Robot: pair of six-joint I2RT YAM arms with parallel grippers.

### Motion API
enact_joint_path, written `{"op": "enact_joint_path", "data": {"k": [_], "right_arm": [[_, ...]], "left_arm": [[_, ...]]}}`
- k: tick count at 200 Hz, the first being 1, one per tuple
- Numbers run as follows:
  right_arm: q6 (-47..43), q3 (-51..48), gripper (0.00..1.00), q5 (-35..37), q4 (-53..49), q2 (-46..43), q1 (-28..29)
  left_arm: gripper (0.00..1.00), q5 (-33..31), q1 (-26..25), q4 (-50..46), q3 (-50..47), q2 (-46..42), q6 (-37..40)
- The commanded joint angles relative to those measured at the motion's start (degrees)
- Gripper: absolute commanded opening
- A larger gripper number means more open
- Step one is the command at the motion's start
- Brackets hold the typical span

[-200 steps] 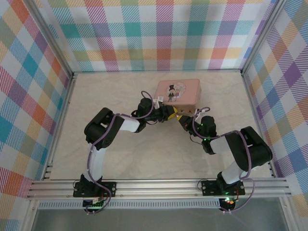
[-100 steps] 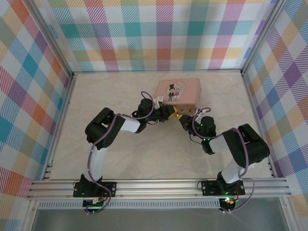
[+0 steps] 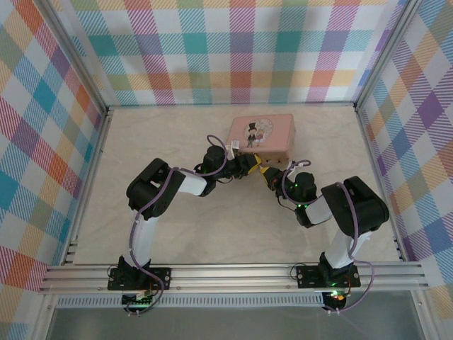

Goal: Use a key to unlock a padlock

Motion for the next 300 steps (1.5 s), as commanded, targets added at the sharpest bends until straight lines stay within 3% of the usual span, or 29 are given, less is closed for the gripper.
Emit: {"op": "enact_joint_path", "data": {"k": [1, 50, 106, 135, 182, 198, 228, 300], "right_arm": [[-1.2, 0.3, 0.00, 2.7, 2.6, -2.8, 0.4], [2.0, 1.8, 0.00, 2.1, 2.4, -1.4, 0.4], [16.6, 3.1, 0.00, 2.7, 0.7, -1.2, 1.0], [15.0, 4.6, 0.00, 1.8, -1.9, -1.7, 1.1], [19.5, 7.6, 0.00, -0.4, 6.2, 4.8, 1.2], [16.9, 8.7, 0.00, -0.9, 4.9, 4.2, 1.2], [9.6, 10.2, 0.00, 0.1, -9.9, -0.7, 1.2], [8.0, 14.9, 0.02, -3.6, -11.0, 1.3, 0.9]], "left_arm": [[0.21, 5.0, -2.9, 4.6, 0.3, 0.2, -1.8], [0.21, 5.5, -3.1, 5.0, 0.4, -0.1, -1.9], [0.20, 5.7, -3.5, 4.2, 0.2, -0.7, -0.1], [0.19, 6.2, -3.9, 3.9, 0.9, -0.8, -0.1], [0.17, 7.5, -5.0, 2.5, 1.4, -1.2, 0.8], [0.16, 7.7, -5.1, 2.8, 1.1, -1.5, 0.8], [0.14, 9.1, -5.7, 2.5, 1.2, -2.2, 1.2], [0.13, 9.7, -6.1, 0.1, -0.3, -4.5, 3.3]]}}
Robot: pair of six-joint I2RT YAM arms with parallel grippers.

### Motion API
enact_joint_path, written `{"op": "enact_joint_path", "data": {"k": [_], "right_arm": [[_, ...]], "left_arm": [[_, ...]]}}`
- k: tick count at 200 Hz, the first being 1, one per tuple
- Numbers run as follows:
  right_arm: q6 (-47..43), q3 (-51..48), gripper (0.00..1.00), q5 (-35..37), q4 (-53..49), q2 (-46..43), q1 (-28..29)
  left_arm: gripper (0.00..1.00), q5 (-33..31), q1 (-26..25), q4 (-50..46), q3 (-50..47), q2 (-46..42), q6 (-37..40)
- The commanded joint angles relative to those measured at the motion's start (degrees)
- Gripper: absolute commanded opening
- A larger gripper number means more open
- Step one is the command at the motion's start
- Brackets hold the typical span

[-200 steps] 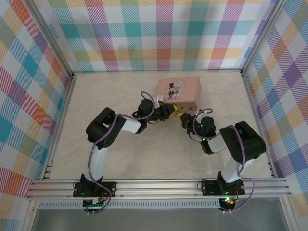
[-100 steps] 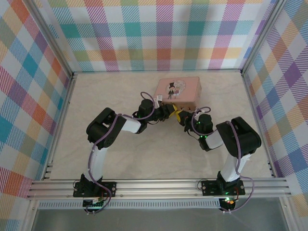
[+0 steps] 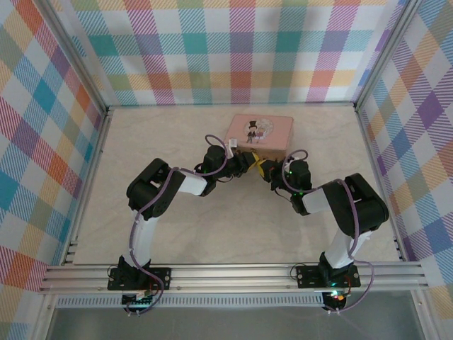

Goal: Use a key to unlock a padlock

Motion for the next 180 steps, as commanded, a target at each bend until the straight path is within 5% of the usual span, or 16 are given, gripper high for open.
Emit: {"op": "enact_joint_path", "data": {"k": [1, 32, 81, 117, 145, 180], "right_arm": [[-3.5, 5.2, 0.02, -2.8, 3.3, 0.4, 0.8], [-9.7, 3.2, 0.14, -6.0, -4.9, -3.1, -0.2], [-26.3, 4.5, 0.41, -8.7, -37.5, -15.0, -2.3], [-42.1, 11.0, 0.41, -8.6, -61.2, -17.6, -2.5], [-52.8, 15.1, 0.35, -4.2, -70.8, -18.7, -1.3], [-63.9, 20.3, 0.40, 4.7, -79.3, -21.4, 2.5]], "left_arm": [[0.13, 15.2, -5.8, 1.1, -0.5, -4.3, 1.9], [0.14, 13.3, -3.8, -1.9, 0.1, -3.6, 2.1], [0.15, 11.0, -1.7, -10.5, 1.8, -4.6, 6.1], [0.16, 11.1, -1.7, -13.3, 2.6, -5.2, 6.7], [0.16, 11.5, -1.7, -16.5, 3.5, -6.2, 7.8], [0.16, 12.1, -1.7, -18.7, 4.1, -6.9, 8.2]]}}
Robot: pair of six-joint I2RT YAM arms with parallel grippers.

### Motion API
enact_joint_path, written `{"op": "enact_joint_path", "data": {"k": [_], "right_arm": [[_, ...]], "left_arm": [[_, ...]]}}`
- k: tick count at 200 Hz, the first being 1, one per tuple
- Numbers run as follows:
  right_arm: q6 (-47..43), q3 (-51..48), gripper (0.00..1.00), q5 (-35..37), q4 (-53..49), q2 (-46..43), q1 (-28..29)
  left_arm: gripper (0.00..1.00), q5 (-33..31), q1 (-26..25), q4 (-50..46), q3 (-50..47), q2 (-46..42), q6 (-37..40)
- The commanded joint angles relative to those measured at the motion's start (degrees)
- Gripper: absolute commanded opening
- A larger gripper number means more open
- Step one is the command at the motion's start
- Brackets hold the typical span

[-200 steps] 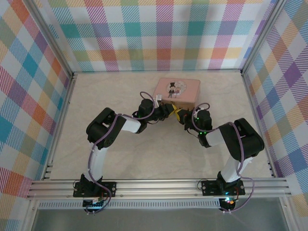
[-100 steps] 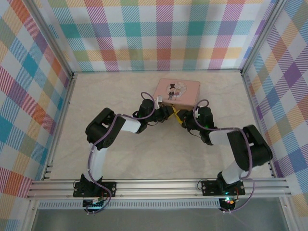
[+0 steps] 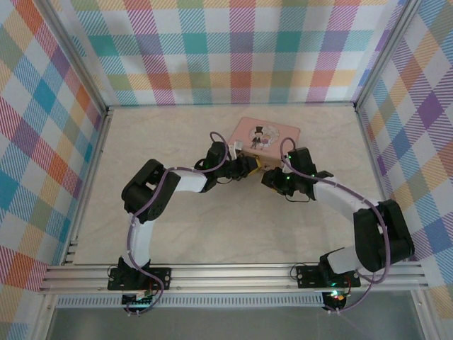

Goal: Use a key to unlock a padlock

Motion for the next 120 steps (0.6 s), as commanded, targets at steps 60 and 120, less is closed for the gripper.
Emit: {"op": "enact_joint_path", "data": {"k": [60, 120], "right_arm": [[-22.2, 11.8, 0.44, 14.4, -12.8, 1.0, 4.8], [-24.5, 11.3, 0.43, 19.0, -13.5, 2.1, 7.8]], "left_arm": [[0.17, 7.3, -1.5, -3.1, 2.4, -3.9, 0.7], [0.17, 7.7, -1.5, -3.3, 3.1, -3.9, 0.7]]}}
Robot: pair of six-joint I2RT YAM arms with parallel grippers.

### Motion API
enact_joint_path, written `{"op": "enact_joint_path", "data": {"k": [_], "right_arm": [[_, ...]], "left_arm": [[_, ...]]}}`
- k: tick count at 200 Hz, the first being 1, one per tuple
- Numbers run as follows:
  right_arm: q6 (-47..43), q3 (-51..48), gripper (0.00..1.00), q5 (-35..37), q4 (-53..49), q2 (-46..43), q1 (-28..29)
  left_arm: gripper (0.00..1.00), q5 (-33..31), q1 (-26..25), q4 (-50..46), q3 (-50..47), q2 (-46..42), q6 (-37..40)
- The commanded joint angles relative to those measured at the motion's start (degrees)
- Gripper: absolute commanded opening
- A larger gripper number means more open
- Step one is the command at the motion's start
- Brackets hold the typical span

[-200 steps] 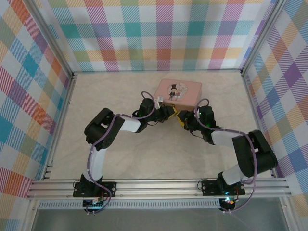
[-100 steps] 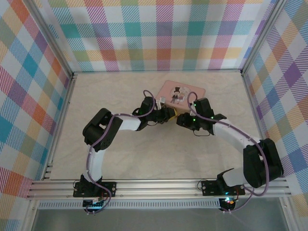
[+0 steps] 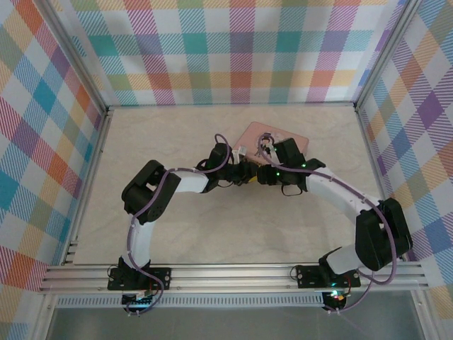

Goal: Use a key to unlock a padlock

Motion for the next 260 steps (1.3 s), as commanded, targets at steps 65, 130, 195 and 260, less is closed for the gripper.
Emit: {"op": "enact_joint_path", "data": {"k": [65, 130, 195, 260], "right_arm": [[-4.5, 1.3, 0.42, 4.6, -2.6, 3.8, 3.4], [-5.0, 1.8, 0.40, 9.0, -0.5, 6.0, 3.9], [-6.2, 4.1, 0.36, 9.8, 0.5, 8.7, 4.6], [-6.9, 5.0, 0.02, 10.0, 0.8, 9.9, 4.9]], "left_arm": [[0.17, 3.4, -0.3, 2.3, 2.9, -3.3, -0.3], [0.17, 3.9, -0.3, 2.3, 2.7, -3.5, -0.3], [0.17, 4.4, -0.3, 2.5, 2.5, -3.6, -0.5], [0.17, 4.6, -0.4, 2.9, 1.9, -3.5, -0.5]]}}
